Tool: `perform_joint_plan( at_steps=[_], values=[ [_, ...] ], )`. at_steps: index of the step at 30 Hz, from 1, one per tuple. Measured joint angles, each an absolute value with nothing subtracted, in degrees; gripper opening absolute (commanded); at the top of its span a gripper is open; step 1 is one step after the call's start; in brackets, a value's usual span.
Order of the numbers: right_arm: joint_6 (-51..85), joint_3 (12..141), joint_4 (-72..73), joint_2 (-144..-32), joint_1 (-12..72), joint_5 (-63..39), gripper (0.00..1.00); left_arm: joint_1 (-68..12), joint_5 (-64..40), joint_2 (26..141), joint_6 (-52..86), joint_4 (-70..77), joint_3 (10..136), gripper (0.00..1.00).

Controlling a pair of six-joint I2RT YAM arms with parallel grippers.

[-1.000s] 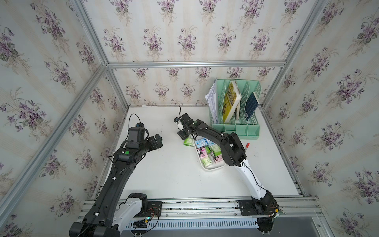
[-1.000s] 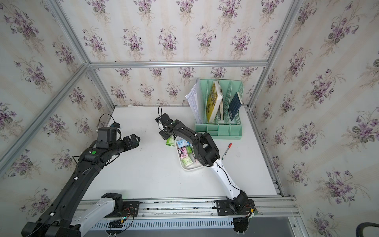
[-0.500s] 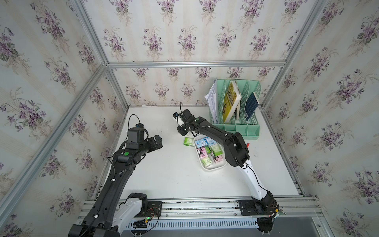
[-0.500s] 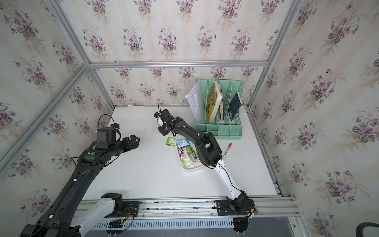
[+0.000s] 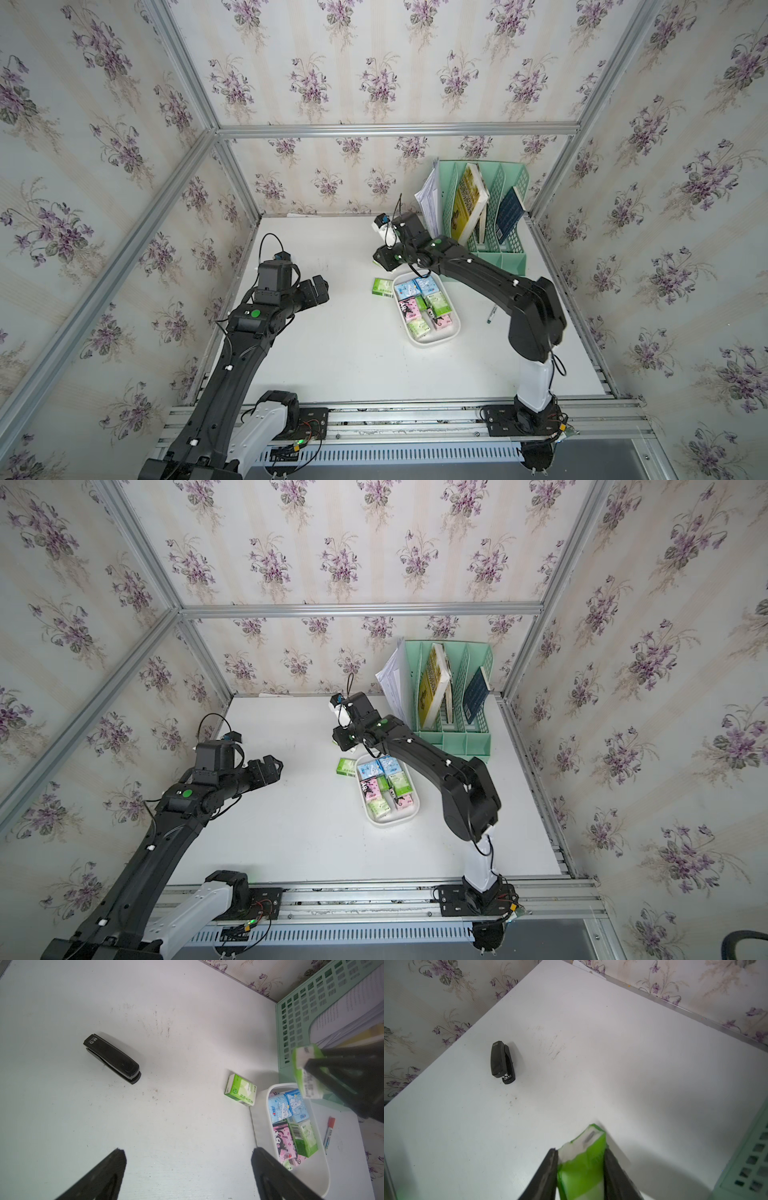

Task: Put the pocket tissues into the storage box
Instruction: Place the pocket tissues in the storage box.

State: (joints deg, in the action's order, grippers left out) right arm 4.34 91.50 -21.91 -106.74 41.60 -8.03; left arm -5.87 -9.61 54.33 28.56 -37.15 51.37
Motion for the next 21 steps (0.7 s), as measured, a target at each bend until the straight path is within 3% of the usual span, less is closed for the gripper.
perform_joint_plan(
  at_steps=[8,21],
  values=[
    [10.85,75.96,-23.27,-91.85,40.53,-5.93,0.37,-5.87,-11.73,55.94,30.04,-34.81,50.54,0.99],
    [22.61,63.11,-22.98,-90.39,36.73,-7.6,0.36,-5.91,-12.69,56.07,30.39,-34.22,50.52,0.99]
  ],
)
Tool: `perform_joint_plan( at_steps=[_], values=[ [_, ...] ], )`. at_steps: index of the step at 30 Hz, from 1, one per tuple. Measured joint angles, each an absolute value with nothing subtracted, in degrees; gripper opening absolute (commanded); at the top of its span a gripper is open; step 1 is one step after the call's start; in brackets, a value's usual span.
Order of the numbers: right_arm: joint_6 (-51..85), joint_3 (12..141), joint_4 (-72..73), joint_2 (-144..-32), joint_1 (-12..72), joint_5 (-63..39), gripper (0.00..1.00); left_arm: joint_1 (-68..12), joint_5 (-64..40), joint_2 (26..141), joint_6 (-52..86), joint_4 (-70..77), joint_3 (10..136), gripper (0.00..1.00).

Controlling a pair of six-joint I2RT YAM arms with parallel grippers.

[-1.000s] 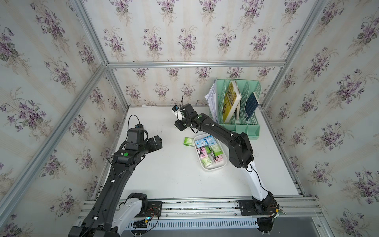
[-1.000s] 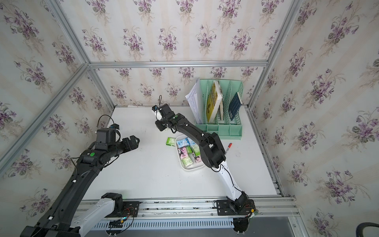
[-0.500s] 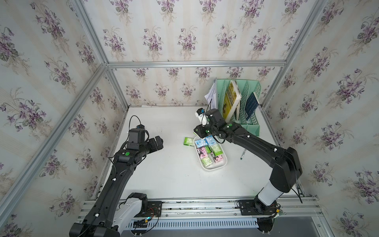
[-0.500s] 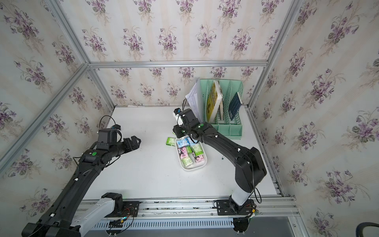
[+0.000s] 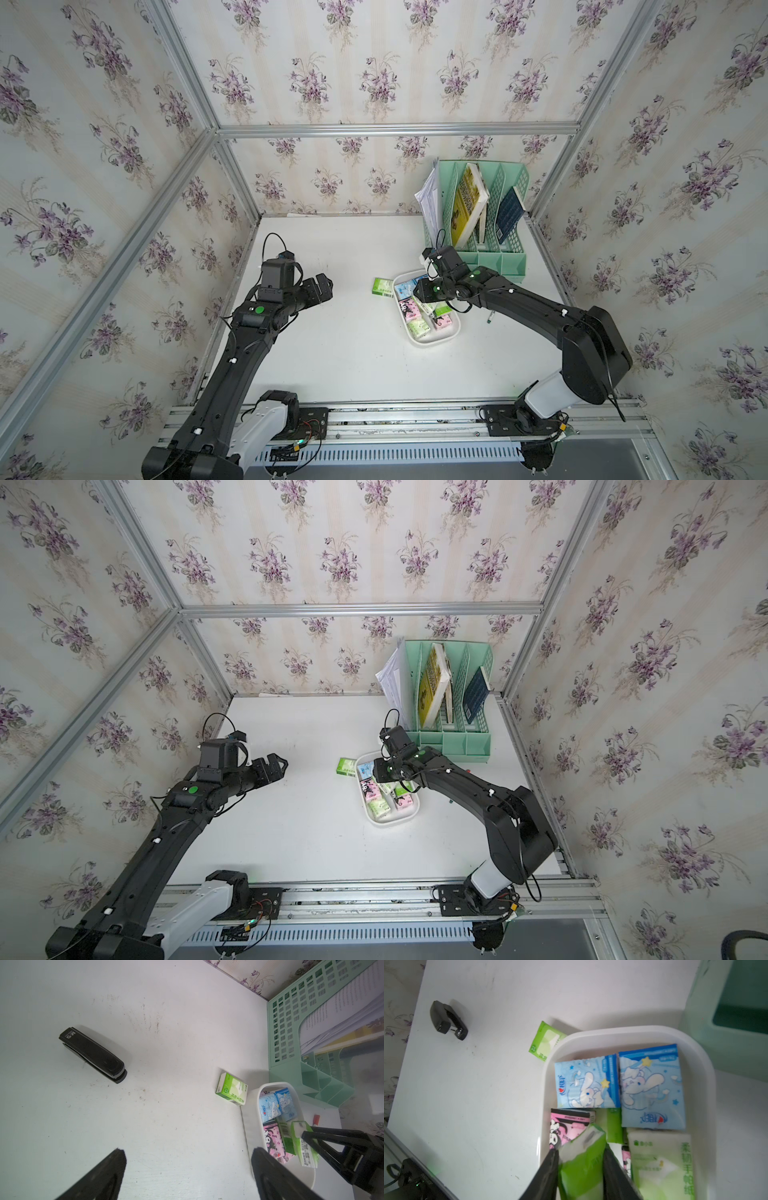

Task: Put the pocket tissues into the storage box
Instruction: Place the pocket tissues in the storage box.

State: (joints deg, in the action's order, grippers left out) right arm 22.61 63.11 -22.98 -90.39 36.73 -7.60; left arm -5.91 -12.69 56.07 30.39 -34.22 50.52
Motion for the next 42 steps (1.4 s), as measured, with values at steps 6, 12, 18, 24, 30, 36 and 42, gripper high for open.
perform_joint_plan(
  at_steps=[6,12,18,24,30,36,42],
  values=[
    [24.34,61.54,-21.65,-91.92,35.38,-8.95,0.36,-5.91,-12.69,56.07,30.37,-34.26,50.52,0.99],
    [25.98,61.45,-20.8,-91.66,35.27,-10.81,0.36,-5.91,-12.67,56.16,30.37,-34.48,50.81,0.99],
    [26.85,62.0,-20.75,-90.02,35.27,-12.47,0.36,-5.91,-12.67,56.64,30.2,-34.61,51.42,0.99],
    [27.94,59.64,-20.49,-89.8,35.27,-13.45,0.36,-5.91,-12.67,56.88,30.2,-34.7,51.46,0.99],
    [28.8,59.33,-20.01,-90.85,35.31,-13.93,0.39,-5.91,-12.67,57.01,30.15,-34.79,51.94,0.99],
    [29.17,59.42,-19.4,-92.09,35.35,-11.86,0.53,-5.91,-12.67,57.06,30.02,-34.81,51.94,0.99],
    [29.17,59.44,-19.2,-91.88,35.51,-9.19,0.69,-5.91,-12.62,56.97,30.0,-34.83,51.66,0.99]
  ],
)
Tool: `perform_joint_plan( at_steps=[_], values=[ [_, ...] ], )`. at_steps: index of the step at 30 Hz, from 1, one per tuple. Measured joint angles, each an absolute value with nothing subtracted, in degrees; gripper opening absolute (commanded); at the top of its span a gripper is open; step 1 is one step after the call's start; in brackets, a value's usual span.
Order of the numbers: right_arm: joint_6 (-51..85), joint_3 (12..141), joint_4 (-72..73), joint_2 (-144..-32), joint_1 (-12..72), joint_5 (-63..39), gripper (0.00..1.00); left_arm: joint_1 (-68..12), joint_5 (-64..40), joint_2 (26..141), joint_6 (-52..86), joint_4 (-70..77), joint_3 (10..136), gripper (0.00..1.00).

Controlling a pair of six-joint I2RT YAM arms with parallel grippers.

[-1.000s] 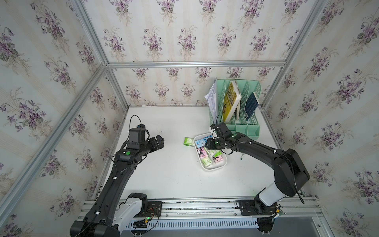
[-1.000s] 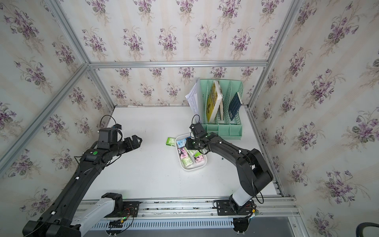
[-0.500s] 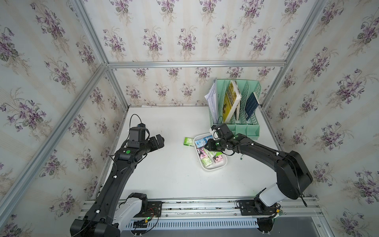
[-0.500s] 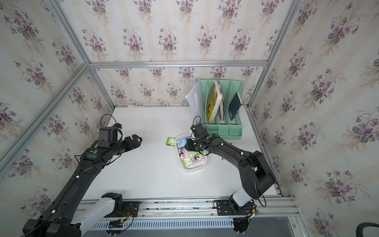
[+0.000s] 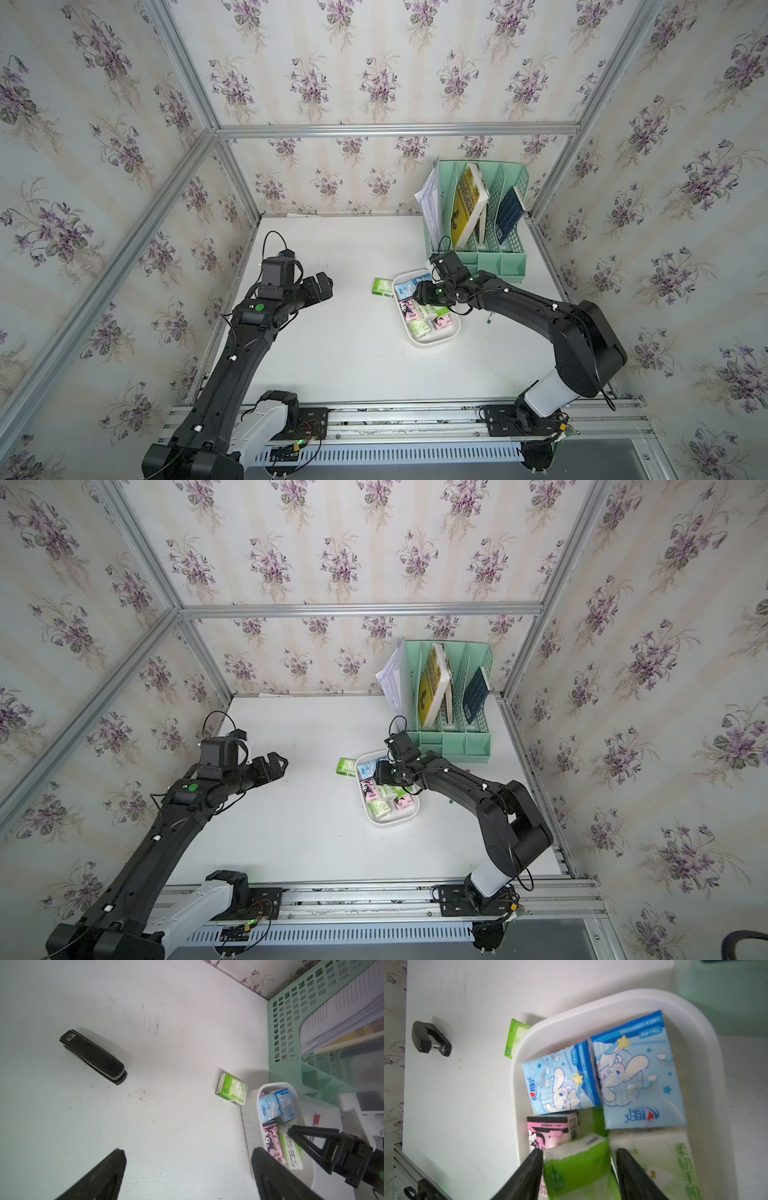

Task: Put the pocket tissues into the storage box
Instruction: Place the pocket tissues in the storage box.

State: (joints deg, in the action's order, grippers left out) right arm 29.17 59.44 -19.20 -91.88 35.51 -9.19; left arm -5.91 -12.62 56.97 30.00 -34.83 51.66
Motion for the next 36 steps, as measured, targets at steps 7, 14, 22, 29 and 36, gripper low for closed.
perform_joint_plan(
  at_steps=[7,14,22,29,36],
  values=[
    [28.36,59.99,-19.27,-86.87,35.94,-6.94,0.72,-5.91,-12.62,56.97,30.02,-34.83,51.57,0.99],
    [25.43,57.08,-20.93,-83.35,36.07,-7.09,0.62,-5.91,-12.64,56.99,30.06,-34.68,51.05,0.99],
    [24.01,54.37,-22.33,-83.02,39.24,-8.25,0.62,-5.93,-12.71,57.49,30.22,-34.41,51.0,0.99],
    [24.03,56.16,-22.11,-87.15,39.79,-7.4,0.49,-6.0,-12.84,57.63,30.41,-34.39,51.11,0.99],
    [24.58,56.77,-22.22,-88.66,39.79,-6.09,0.33,-6.02,-12.84,57.54,30.37,-34.41,51.11,0.99]
  ],
)
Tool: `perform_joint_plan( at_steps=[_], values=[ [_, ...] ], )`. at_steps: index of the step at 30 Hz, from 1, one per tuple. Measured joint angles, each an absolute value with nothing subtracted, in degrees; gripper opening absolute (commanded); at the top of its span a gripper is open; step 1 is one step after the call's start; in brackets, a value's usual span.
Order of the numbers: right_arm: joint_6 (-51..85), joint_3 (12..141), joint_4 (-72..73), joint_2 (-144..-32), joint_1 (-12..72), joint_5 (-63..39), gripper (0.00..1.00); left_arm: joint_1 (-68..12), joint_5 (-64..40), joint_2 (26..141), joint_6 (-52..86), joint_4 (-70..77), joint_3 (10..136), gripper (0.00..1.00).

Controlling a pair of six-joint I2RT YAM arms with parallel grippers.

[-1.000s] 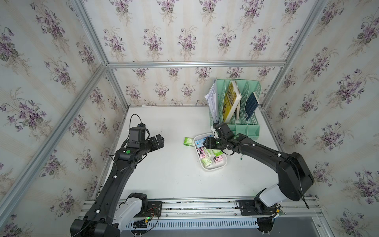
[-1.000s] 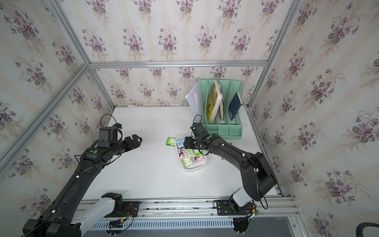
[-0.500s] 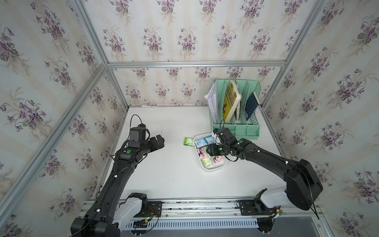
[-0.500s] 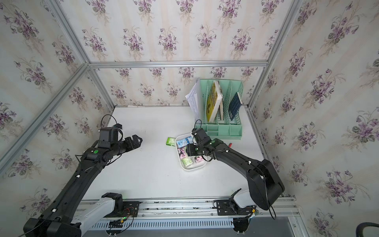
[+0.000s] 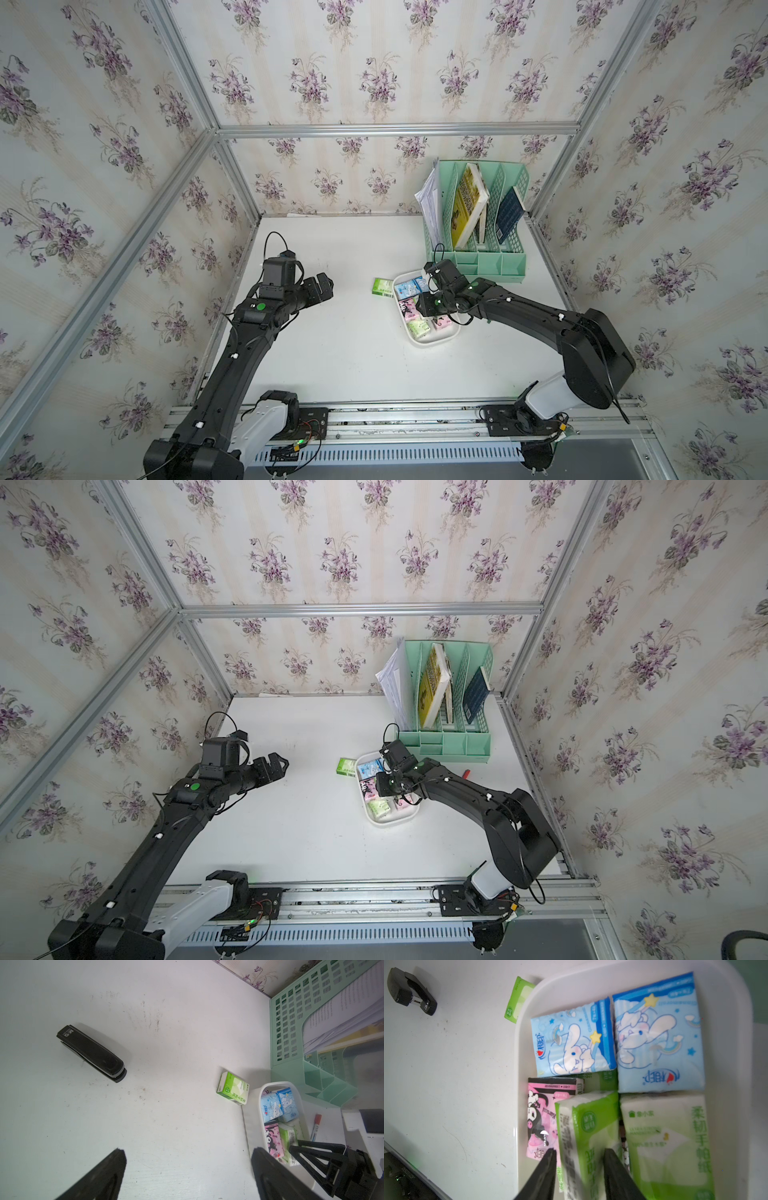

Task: Put the pocket tissues into the storage box
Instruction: Place the pocket tissues in the storage box.

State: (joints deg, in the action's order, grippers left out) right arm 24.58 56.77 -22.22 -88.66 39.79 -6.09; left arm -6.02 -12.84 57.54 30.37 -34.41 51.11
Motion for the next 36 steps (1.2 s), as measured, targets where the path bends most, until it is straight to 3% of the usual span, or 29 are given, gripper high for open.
perform_joint_plan(
  at_steps=[4,8,16,22,27,32,36],
  values=[
    [25.36,56.6,-21.71,-88.9,39.4,-5.58,0.23,-6.02,-12.82,57.54,30.37,-34.44,51.11,0.99],
    [26.65,54.65,-19.11,-89.34,37.69,-8.34,0.2,-6.02,-12.8,57.52,30.33,-34.44,51.11,0.99],
    [27.42,56.29,-19.57,-89.43,37.06,-6.87,0.29,-6.02,-12.58,57.49,30.17,-34.44,51.11,0.99],
    [26.26,59.99,-20.64,-89.49,37.06,-5.43,0.31,-6.02,-12.62,57.82,30.17,-34.46,51.24,0.99],
    [24.88,61.65,-21.43,-89.08,37.23,-5.63,0.39,-6.02,-12.62,57.82,30.17,-34.48,51.62,0.99],
    [22.39,64.62,-22.74,-87.5,38.98,-4.12,0.62,-6.02,-12.6,57.89,30.17,-34.54,52.03,0.99],
    [19.27,67.9,-21.93,-88.29,39.48,-4.12,0.7,-5.98,-12.03,57.89,30.15,-34.48,52.69,0.99]
  ],
)
